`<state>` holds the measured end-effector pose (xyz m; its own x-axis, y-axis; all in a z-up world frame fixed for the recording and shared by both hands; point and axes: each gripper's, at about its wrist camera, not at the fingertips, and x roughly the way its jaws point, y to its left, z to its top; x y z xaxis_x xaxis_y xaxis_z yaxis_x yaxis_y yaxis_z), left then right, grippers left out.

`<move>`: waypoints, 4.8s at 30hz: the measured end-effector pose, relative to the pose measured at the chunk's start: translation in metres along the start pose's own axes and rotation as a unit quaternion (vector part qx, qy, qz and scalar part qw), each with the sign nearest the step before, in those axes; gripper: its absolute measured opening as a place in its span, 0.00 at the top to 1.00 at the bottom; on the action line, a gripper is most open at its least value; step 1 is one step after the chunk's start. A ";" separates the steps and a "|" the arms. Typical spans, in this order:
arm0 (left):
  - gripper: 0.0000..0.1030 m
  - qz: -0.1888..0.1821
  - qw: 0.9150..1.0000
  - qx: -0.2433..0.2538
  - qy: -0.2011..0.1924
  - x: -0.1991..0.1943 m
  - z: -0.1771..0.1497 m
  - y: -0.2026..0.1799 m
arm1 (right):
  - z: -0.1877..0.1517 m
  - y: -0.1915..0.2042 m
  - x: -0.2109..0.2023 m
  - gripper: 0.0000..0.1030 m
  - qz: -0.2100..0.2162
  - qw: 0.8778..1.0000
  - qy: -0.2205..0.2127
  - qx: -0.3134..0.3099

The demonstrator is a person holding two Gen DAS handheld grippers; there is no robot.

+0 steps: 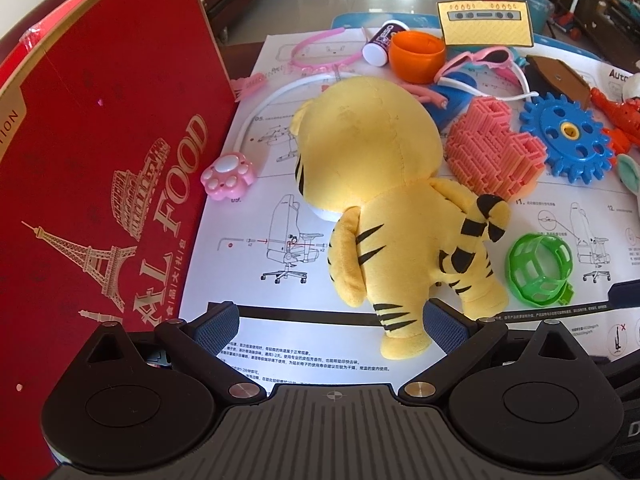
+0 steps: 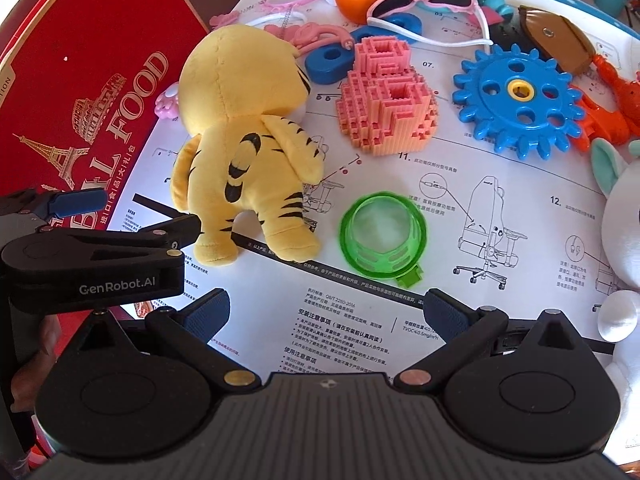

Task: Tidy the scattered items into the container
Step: 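Move both tools toward the yellow tiger plush, then close both tools on the yellow tiger plush and lift it, then carry the tiger plush into the red box and open both tools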

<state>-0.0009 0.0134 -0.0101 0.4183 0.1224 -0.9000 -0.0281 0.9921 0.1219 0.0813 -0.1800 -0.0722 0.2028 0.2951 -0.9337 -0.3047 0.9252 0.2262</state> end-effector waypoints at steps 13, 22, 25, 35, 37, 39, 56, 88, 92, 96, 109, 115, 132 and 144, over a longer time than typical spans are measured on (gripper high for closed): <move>0.00 -0.026 0.999 0.022 -0.006 0.012 -0.003 0.000 | 0.029 -0.017 -0.018 0.01 0.008 0.998 -0.055 0.018; 0.00 -0.032 0.999 0.036 -0.002 0.027 0.001 -0.008 | 0.051 0.011 -0.011 0.07 0.033 0.997 -0.066 -0.015; 0.00 -0.042 0.999 0.035 -0.004 0.032 -0.002 -0.004 | 0.055 0.015 -0.001 0.20 0.045 0.997 -0.055 -0.014; 0.08 -0.047 0.997 0.057 -0.005 0.048 0.004 -0.010 | 0.052 0.008 0.026 0.62 0.069 0.997 -0.042 0.013; 0.12 -0.045 0.997 0.055 0.007 0.055 0.005 -0.011 | 0.051 0.005 0.026 0.65 0.078 0.996 -0.046 0.020; 0.14 -0.051 0.998 0.044 0.017 0.058 0.006 -0.010 | 0.050 0.002 0.026 0.65 0.082 0.995 -0.047 0.023; 0.57 -0.085 0.995 0.060 0.006 0.050 0.001 -0.007 | 0.048 -0.022 0.015 0.58 0.089 0.992 -0.071 0.056; 0.50 -0.067 0.992 0.104 0.007 0.051 0.004 -0.014 | 0.061 -0.023 0.041 0.59 0.187 0.975 -0.074 0.091; 0.50 -0.099 0.990 0.103 0.011 0.042 -0.019 -0.006 | 0.043 -0.026 0.033 0.58 0.202 0.975 -0.046 0.077; 0.50 -0.109 0.986 0.127 0.005 0.034 -0.035 -0.008 | 0.034 -0.023 0.033 0.20 0.193 0.978 -0.042 0.069; 0.30 -0.095 0.989 0.113 0.016 0.034 -0.045 -0.013 | 0.035 0.004 0.048 0.27 0.162 0.985 -0.027 0.051; 0.41 -0.090 0.989 0.120 0.015 0.031 -0.043 -0.020 | 0.035 0.000 0.052 0.28 0.167 0.983 -0.017 0.070; 0.47 -0.046 0.986 0.148 -0.067 -0.028 -0.036 -0.042 | 0.033 0.005 -0.001 0.36 0.168 0.981 -0.080 0.057; 0.47 0.006 0.980 0.079 -0.184 -0.115 -0.010 -0.011 | 0.057 0.048 -0.107 0.37 0.193 0.963 -0.183 -0.045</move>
<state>-0.0583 -0.0115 0.0880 0.7181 0.0871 -0.6905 0.0942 0.9708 0.2205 0.0979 -0.1531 0.0542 0.3668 0.6929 -0.6207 -0.4993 0.7096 0.4971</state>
